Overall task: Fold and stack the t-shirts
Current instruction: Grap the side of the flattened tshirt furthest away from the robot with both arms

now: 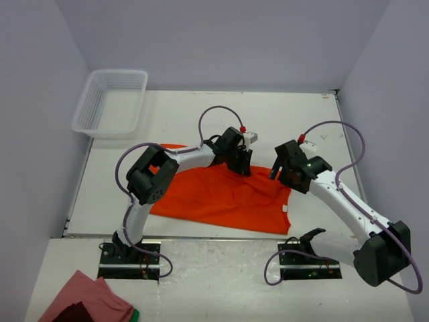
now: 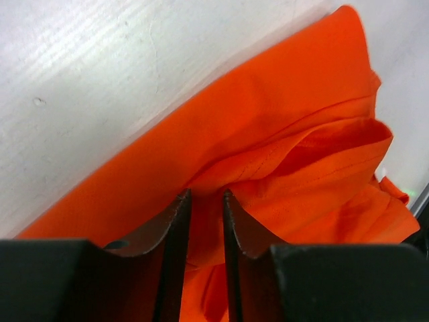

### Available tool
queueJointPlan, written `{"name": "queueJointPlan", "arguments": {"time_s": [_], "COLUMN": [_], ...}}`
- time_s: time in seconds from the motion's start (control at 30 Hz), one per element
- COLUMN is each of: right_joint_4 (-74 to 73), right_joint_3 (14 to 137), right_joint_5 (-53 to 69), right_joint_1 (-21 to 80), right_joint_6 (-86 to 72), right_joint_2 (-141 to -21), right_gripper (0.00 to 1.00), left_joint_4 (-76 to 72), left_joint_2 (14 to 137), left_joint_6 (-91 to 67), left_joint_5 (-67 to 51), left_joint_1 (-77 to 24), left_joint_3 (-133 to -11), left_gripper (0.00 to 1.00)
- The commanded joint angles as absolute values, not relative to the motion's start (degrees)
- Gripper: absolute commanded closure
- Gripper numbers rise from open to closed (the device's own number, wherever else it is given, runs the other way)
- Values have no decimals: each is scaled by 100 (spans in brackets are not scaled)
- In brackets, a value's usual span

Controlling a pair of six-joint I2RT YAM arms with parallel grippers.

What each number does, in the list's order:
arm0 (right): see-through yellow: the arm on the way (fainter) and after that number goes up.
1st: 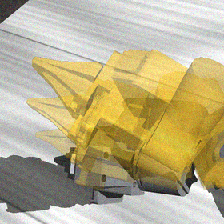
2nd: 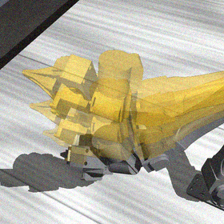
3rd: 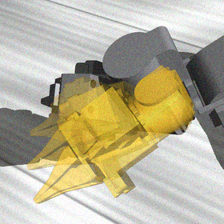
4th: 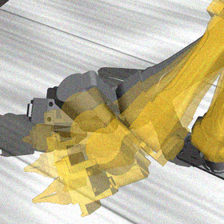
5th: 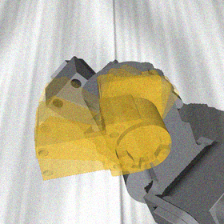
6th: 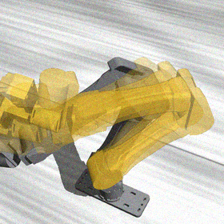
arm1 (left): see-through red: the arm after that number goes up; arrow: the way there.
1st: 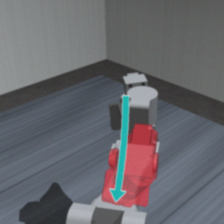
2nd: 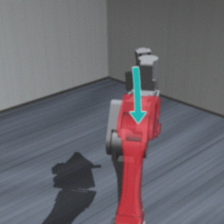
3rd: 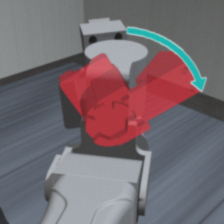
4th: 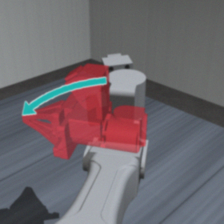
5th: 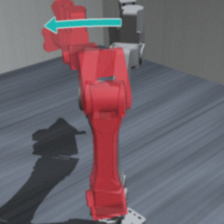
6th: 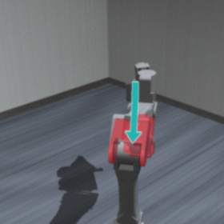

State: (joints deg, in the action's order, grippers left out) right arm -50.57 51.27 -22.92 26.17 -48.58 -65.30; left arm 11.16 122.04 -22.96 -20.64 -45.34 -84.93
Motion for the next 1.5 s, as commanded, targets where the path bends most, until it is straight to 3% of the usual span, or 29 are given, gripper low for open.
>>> {"name": "queueJointPlan", "arguments": {"time_s": [0.0,0.17,0.3,0.43,0.7,1.07,1.2,1.47], "right_joint_4": [-5027,-4826,-4448,-4272,-4043,-3832,-3648,-3595], "right_joint_3": [5071,4852,4711,4807,5080,5098,4958,5001], "right_joint_5": [-2268,-1917,-1530,-1520,-1310,-1064,-818,-914], "right_joint_1": [2593,2593,2593,2584,2137,1872,1872,1863], "right_joint_6": [-4965,-5010,-4957,-4896,-4641,-4517,-4553,-4535], "right_joint_2": [-6556,-6627,-6802,-7171,-7471,-7734,-7822,-7954], "right_gripper": [15,15,16,19,50,50,58,57], "left_joint_4": [1064,826,765,739,536,422,422,431], "left_joint_2": [12208,12182,12173,12120,12076,12120,12103,12111], "left_joint_6": [-2197,-2259,-2268,-2268,-2303,-2312,-2285,-2268], "left_joint_5": [-2074,-2241,-2250,-2224,-2338,-2443,-2443,-2452], "left_joint_1": [-4544,-4570,-4570,-4579,-4579,-4570,-4570,-4570], "left_joint_3": [-8289,-8060,-8007,-7937,-7673,-7603,-7594,-7603], "left_gripper": [74,83,100,100,100,100,100,100]}}
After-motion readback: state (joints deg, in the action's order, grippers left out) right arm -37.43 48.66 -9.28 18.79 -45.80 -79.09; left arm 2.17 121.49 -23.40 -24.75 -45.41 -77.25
